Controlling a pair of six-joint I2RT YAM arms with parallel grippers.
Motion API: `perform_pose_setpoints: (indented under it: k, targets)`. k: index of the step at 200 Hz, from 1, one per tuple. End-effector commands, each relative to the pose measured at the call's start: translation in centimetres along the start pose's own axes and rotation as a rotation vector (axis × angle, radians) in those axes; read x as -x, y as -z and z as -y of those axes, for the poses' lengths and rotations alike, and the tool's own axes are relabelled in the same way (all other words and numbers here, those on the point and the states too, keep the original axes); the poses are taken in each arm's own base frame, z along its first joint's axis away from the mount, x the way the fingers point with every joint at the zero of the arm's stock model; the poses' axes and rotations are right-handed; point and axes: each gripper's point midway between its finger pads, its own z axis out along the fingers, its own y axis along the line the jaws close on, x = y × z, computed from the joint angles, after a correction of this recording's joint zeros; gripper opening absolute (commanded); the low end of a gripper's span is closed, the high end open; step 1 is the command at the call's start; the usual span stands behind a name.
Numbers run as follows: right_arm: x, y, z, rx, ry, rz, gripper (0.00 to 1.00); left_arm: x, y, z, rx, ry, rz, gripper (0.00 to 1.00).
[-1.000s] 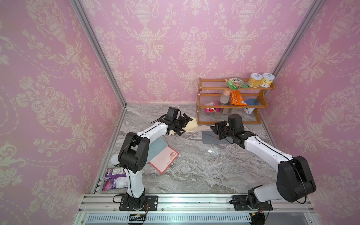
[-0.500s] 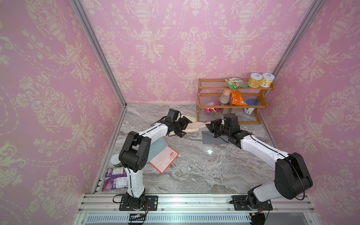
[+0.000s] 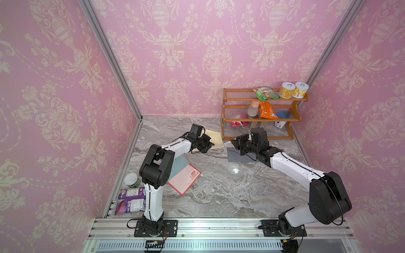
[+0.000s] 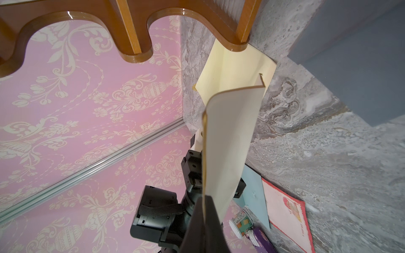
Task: Fold the letter paper in half and place it into the envelope
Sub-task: Fold the letter paper at the center of the board.
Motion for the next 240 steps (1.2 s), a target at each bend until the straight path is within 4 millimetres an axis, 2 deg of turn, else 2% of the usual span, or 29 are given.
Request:
perform_pose_setpoints:
  k: [1,29,42,55,82,105,113,143,160,192,219,240]
  targets:
    - [0.0,0.7,-0.3,0.016,0.032,0.016,0.03,0.6,-0.1,1.1,-0.032,-0.003,-0.007,0.00]
    - [0.9,1.6,0.8,-0.010,0.016,0.038,0.25,1.8,0.5,2.1,-0.071,0.027,0.016,0.00]
    - [1.4,2.2,1.6,-0.025,0.003,0.053,0.30,2.4,0.7,2.7,-0.092,0.046,0.028,0.00]
    - [1.9,2.8,2.8,-0.051,-0.010,0.063,0.41,2.9,1.0,3.4,-0.113,0.059,0.036,0.00]
    - [2.1,3.8,5.6,-0.123,-0.040,0.066,0.54,3.8,1.5,5.2,-0.159,0.081,0.055,0.00]
    - [1.8,3.9,7.5,-0.173,-0.063,0.045,0.67,4.1,1.4,6.5,-0.192,0.100,0.062,0.00]
    - [1.6,3.8,8.0,-0.187,-0.065,0.035,0.69,4.3,1.4,6.8,-0.203,0.110,0.065,0.00]
    - [1.0,3.1,9.3,-0.223,-0.073,0.000,0.86,4.7,1.7,8.7,-0.262,0.143,0.075,0.00]
    - [0.6,2.1,9.9,-0.231,-0.082,-0.026,0.92,4.5,2.0,10.1,-0.283,0.139,0.075,0.00]
    - [-0.7,-0.1,10.8,-0.249,-0.086,-0.083,0.91,3.5,2.7,12.5,-0.323,0.134,0.068,0.00]
    - [-1.8,-1.0,11.4,-0.274,-0.073,-0.114,0.91,2.6,3.4,14.4,-0.352,0.115,0.070,0.00]
    - [-2.2,-1.7,11.7,-0.271,-0.075,-0.125,0.91,1.8,3.6,15.0,-0.357,0.104,0.058,0.00]
